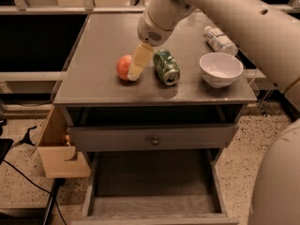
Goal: Place apple into middle drawer
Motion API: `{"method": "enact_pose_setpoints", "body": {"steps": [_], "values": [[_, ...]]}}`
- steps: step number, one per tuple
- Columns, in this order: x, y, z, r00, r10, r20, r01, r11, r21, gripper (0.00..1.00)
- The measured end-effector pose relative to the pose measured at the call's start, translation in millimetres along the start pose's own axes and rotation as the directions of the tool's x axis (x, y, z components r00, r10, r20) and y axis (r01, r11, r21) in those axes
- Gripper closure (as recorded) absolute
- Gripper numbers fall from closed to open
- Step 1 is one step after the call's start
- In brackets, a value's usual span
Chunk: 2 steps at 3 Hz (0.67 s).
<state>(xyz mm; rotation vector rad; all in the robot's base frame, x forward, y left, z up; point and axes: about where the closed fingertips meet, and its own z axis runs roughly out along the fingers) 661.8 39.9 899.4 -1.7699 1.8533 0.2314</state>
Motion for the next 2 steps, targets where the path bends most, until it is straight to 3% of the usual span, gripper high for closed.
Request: {"method": "enact_pose_setpoints", "body": {"steps": [2], "values": [[-8.9,7.0,21.2,1.0,-0.009,-0.004,0.009,0.9993,-0.037,0.0]]}}
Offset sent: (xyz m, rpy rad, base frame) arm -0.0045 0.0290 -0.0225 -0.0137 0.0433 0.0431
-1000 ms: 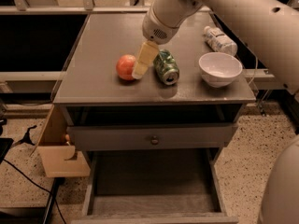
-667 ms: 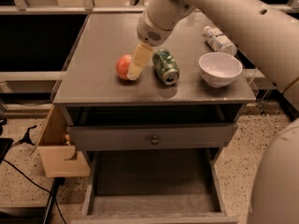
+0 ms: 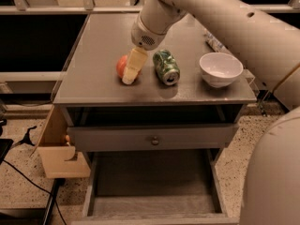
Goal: Place apple into middle drawer
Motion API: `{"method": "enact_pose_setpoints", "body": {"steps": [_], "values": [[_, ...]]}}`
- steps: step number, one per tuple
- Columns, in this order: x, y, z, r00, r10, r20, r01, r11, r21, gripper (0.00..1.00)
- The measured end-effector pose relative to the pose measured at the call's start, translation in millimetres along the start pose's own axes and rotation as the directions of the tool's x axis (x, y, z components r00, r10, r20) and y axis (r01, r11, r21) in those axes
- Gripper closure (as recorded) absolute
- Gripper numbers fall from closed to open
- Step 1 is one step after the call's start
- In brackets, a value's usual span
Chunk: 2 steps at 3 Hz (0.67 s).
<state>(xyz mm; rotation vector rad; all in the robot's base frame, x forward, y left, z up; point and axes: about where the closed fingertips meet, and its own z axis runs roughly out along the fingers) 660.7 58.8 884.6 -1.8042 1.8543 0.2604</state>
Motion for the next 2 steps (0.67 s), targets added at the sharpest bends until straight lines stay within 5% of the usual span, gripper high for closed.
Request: {"method": "enact_pose_setpoints", "body": {"steps": [2], "values": [[4.5,11.0,28.0,1.0,0.002,-0.015,-0.003,0.9992,-0.039,0.0]]}}
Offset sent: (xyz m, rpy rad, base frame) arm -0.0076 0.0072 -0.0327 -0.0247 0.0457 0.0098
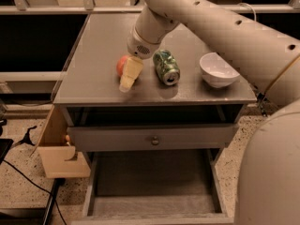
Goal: Place apple into middle drawer
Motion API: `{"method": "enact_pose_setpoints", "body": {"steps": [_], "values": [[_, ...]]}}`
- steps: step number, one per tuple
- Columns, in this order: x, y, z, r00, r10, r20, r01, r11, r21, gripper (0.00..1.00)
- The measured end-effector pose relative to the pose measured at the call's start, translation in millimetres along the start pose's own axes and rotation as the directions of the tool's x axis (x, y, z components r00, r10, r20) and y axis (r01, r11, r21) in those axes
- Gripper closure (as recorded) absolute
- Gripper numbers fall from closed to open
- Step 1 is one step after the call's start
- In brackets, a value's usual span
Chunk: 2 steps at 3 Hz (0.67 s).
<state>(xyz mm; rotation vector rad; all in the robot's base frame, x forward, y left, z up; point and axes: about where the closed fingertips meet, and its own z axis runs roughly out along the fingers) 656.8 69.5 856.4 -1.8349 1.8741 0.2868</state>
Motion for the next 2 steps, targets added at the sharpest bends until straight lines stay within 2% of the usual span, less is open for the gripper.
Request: {"method": "enact_pose_setpoints", "body": {"steps": [2], "values": [[-1.1,-3.6,6.7,1.0,0.002,0.003,-0.002,1.0,-0.001,0.49]]}}
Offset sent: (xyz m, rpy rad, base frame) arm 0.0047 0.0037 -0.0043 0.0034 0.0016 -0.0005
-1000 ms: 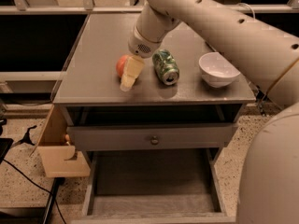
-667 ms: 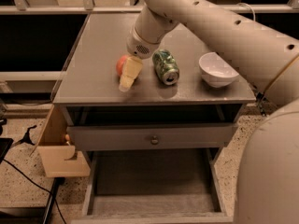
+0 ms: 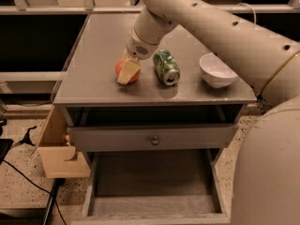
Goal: Place apple into middle drawer
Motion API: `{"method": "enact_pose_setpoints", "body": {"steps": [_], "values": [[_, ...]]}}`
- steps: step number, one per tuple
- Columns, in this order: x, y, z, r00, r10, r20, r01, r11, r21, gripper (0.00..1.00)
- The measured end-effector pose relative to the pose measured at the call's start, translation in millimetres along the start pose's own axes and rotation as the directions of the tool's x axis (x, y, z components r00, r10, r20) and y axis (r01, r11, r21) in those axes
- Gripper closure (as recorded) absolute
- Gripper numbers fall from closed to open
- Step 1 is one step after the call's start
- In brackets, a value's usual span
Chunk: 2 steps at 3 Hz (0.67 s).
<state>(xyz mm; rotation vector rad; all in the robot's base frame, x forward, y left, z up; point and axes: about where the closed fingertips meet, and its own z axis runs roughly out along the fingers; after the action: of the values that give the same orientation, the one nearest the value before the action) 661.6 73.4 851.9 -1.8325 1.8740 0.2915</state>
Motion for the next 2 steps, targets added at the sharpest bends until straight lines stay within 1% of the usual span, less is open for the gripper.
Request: {"method": "enact_pose_setpoints", "body": {"steps": [2], "values": [[0.0,0.0,0.0,1.0,0.0,0.0,0.0,1.0,0.0,0.95]]}}
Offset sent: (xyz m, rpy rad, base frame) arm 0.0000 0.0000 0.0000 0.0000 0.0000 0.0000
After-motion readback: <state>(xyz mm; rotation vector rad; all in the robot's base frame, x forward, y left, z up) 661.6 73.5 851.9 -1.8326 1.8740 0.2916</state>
